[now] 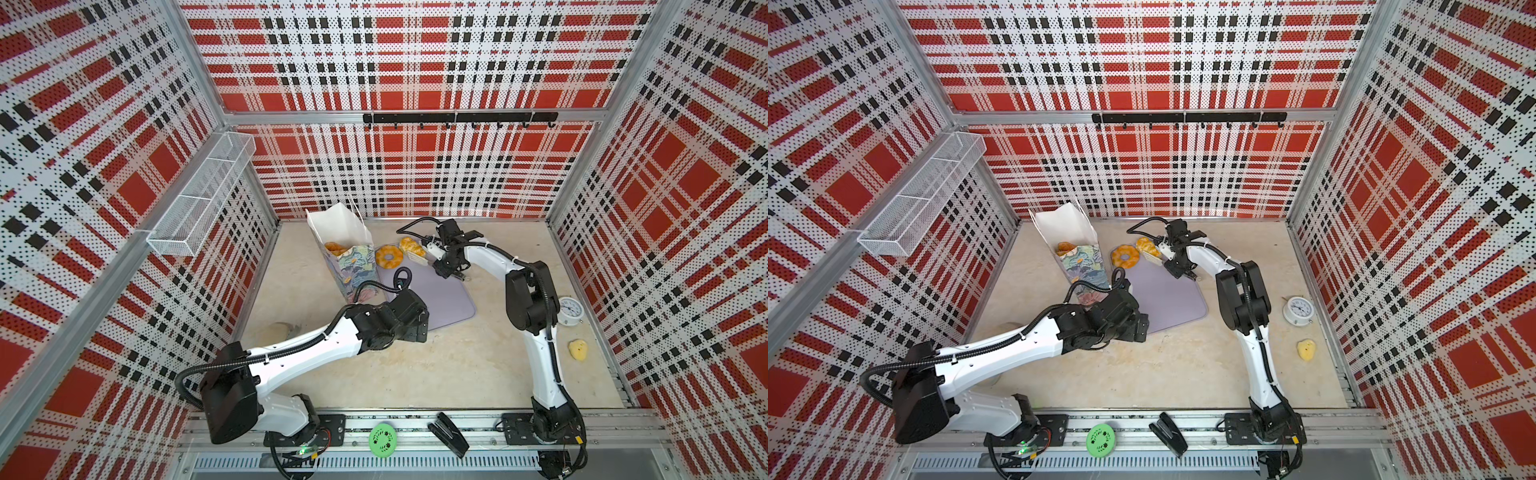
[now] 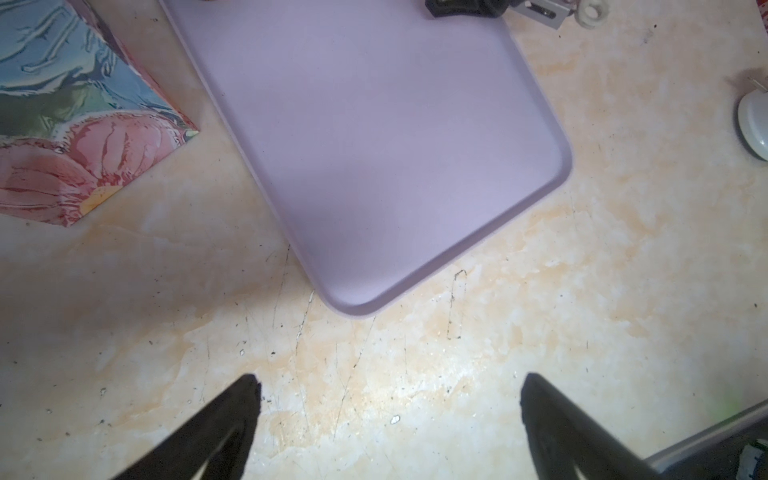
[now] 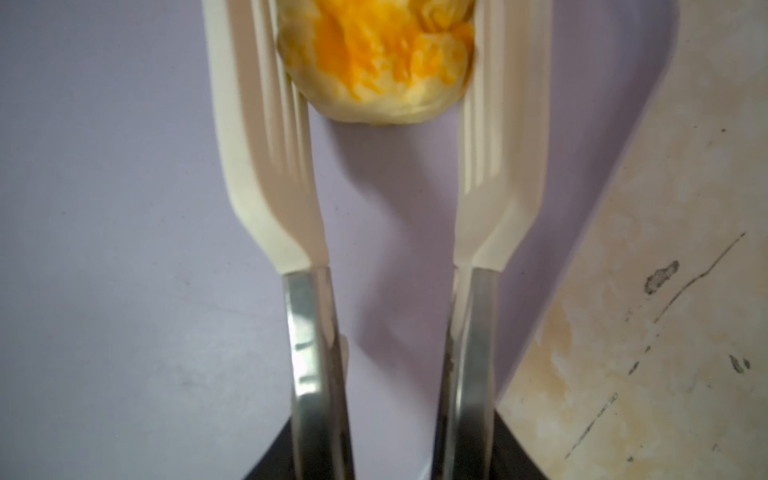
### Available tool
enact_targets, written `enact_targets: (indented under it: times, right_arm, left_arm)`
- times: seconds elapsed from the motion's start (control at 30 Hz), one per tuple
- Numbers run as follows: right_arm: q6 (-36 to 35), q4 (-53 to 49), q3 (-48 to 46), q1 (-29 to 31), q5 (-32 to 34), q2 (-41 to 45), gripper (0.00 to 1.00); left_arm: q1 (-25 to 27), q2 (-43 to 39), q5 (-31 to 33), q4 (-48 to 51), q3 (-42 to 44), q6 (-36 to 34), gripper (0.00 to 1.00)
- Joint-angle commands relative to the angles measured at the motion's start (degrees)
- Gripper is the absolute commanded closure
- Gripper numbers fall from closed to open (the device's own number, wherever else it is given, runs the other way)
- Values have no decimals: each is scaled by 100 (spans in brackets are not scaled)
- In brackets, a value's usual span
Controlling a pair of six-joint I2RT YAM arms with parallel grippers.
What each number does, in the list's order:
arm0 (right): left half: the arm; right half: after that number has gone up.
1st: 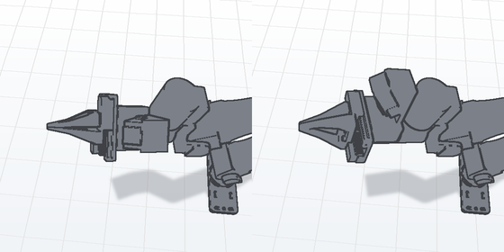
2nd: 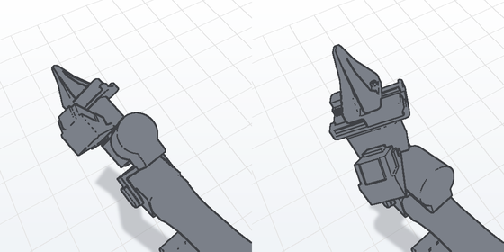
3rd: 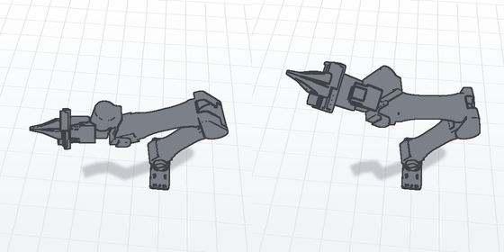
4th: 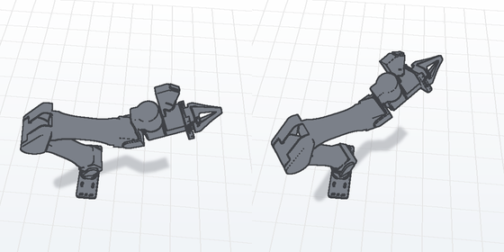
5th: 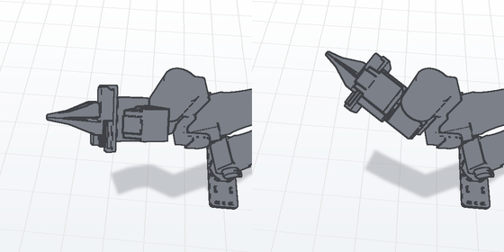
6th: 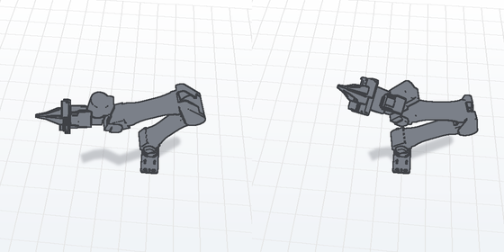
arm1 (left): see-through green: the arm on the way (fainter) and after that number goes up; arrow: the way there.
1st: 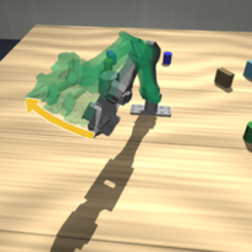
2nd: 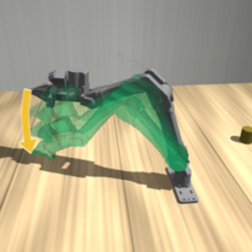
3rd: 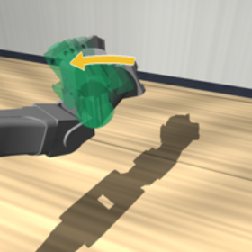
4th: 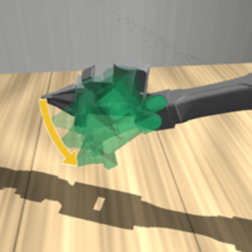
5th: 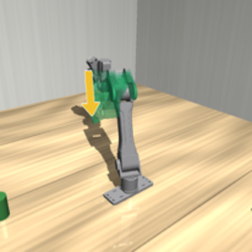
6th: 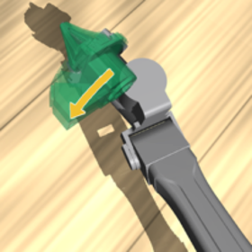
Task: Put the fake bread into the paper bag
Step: 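Close the right tongs on the braided bun and lift it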
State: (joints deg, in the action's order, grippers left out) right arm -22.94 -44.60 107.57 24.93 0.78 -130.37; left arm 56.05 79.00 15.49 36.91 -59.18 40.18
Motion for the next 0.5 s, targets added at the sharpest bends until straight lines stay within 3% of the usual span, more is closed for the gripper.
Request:
enact_targets:
  times: [0.0,0.2,0.47]
  right_arm:
    - [-97,54,-69,47,63,66,58]
    - [32,180,-554,44,117,468,68]
    - [220,57,-1295,45,195,1151,69]
  left_arm:
    - [2,-137,186,54,73,112,1]
    - [2,-137,205,58,60,119,1]
    - [20,-216,226,75,115,148,0]
